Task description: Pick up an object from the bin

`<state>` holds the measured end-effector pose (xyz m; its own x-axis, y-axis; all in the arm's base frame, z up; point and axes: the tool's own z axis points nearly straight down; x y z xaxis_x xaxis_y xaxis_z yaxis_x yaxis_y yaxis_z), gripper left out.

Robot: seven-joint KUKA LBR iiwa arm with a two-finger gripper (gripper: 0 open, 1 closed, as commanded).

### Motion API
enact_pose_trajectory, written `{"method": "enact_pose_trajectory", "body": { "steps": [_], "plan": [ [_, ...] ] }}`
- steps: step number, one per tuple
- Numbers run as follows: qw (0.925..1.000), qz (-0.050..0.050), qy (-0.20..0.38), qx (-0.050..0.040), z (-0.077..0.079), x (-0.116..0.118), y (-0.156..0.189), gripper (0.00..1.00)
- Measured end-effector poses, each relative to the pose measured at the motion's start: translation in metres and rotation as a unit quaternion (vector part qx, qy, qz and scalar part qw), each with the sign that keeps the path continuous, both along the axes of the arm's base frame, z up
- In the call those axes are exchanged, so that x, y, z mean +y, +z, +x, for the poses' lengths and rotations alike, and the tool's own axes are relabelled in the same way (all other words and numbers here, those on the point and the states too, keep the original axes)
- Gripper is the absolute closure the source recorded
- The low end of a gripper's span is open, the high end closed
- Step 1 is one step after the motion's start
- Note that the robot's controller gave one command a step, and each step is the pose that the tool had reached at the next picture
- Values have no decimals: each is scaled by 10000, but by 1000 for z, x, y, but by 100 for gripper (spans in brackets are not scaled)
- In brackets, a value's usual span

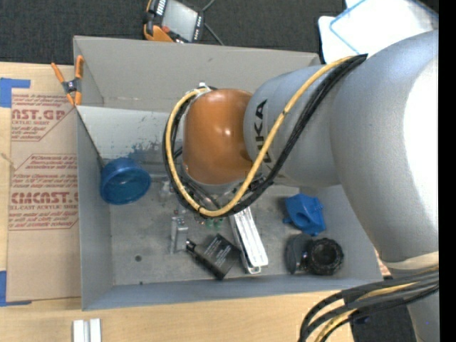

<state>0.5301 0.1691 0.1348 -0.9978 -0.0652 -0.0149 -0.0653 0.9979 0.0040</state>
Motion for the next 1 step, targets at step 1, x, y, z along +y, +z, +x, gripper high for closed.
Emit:
{"method": "enact_pose_trajectory", "body": {
  "steps": [1],
  "plan": [
    [10000, 5, 27, -9, 0, 22, 5, 0]
  ]
}}
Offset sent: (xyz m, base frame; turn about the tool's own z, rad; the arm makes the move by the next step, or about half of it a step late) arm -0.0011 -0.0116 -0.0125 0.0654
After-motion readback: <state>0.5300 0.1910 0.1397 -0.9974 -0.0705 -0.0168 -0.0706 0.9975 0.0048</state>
